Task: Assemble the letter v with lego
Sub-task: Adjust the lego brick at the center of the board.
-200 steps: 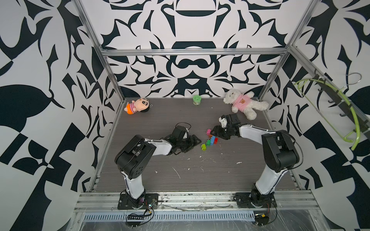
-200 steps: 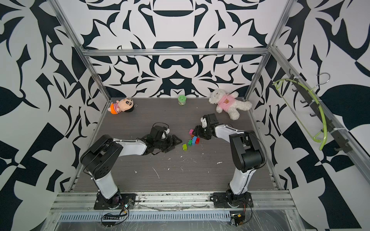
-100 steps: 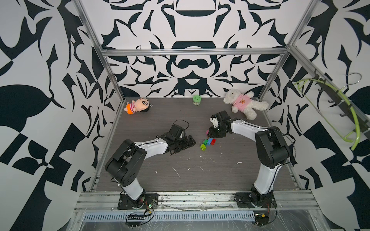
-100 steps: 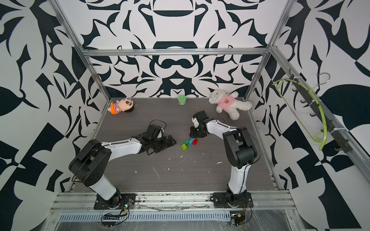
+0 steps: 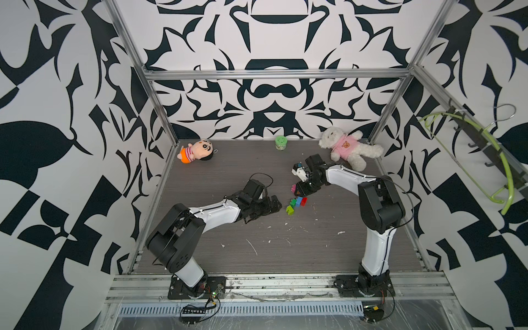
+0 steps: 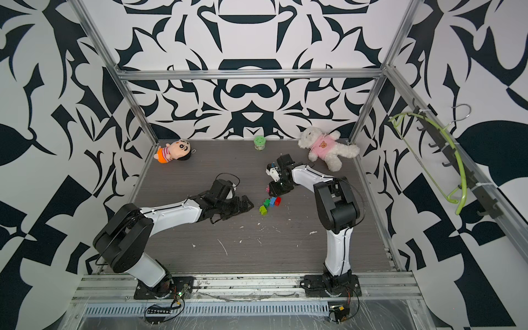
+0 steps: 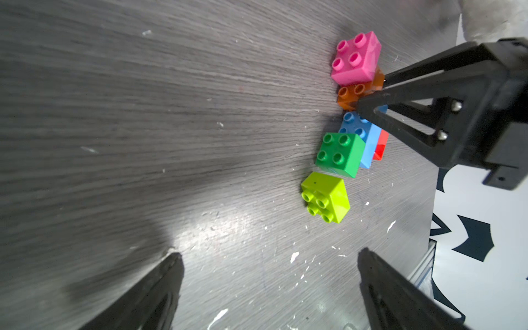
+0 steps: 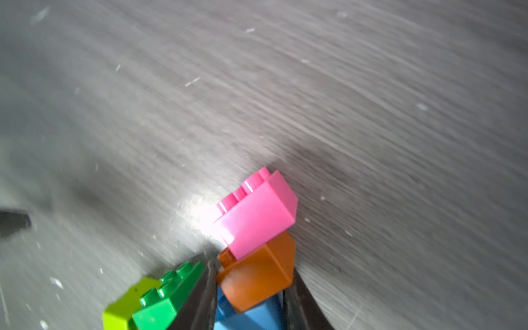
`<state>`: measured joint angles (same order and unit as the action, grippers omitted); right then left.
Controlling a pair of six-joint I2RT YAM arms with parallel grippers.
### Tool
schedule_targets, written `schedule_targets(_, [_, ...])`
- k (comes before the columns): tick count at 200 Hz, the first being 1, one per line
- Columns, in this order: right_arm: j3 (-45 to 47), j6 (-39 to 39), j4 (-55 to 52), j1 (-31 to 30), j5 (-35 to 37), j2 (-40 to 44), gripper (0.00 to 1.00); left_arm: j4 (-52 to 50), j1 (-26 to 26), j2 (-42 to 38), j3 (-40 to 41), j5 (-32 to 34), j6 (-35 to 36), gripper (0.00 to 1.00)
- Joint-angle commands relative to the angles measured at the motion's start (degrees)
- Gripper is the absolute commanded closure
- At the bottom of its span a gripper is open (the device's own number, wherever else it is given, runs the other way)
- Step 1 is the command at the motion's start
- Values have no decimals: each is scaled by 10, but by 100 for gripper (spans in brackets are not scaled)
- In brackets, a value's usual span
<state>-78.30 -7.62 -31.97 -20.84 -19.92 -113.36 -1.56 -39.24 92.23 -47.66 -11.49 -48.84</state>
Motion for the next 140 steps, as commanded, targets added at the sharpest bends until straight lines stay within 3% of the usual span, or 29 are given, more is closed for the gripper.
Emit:
schedule_targets(1, [-24, -119, -64, -2, -36, 3, 62, -17, 0, -4, -7, 3, 16, 1])
schedule_targets(30, [-70, -178, -105, -2, -57, -24, 61, -52, -9, 0, -31, 11, 39, 1])
schedule_targets(56, [-99, -199, -126, -1, -43, -44, 53, -77, -23, 0, -45, 22, 50, 1])
schedule_targets(95, [-131, -184, -142, 6, -54, -33, 39, -119, -42, 15, -77, 39, 65, 1])
schedule_targets(140, [-104, -133, -141, 16, -58, 39, 35, -140, -94, 55, -122, 86, 20, 1])
